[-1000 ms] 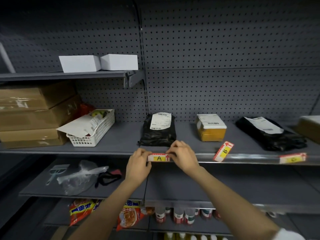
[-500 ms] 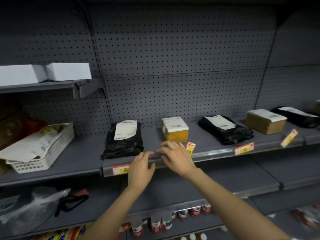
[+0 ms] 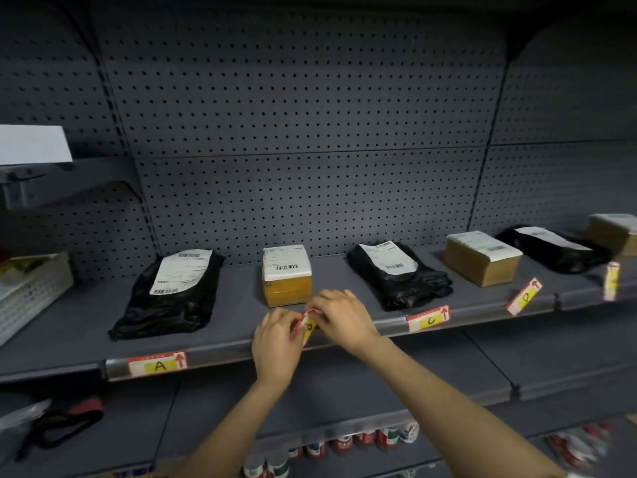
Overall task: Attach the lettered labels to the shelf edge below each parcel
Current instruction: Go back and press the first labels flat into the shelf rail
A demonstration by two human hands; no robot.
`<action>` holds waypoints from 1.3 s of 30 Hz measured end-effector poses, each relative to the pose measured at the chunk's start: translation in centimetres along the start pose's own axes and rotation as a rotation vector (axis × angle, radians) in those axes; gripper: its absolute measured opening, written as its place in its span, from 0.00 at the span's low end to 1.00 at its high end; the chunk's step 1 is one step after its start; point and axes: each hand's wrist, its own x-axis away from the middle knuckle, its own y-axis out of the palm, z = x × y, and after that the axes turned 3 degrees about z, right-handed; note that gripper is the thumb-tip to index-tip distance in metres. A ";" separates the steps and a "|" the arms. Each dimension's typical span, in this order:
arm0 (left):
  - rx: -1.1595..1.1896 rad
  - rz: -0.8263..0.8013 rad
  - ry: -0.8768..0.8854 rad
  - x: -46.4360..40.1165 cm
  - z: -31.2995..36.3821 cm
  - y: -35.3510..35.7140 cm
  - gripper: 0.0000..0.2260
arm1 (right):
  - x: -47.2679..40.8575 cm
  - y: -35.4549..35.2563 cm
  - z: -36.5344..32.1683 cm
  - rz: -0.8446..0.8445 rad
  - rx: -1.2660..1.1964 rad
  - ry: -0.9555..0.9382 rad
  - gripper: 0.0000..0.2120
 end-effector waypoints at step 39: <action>-0.071 -0.046 0.117 1.6 -0.9 -1.8 0.10 | 5.6 0.7 0.7 0.131 0.024 0.026 0.10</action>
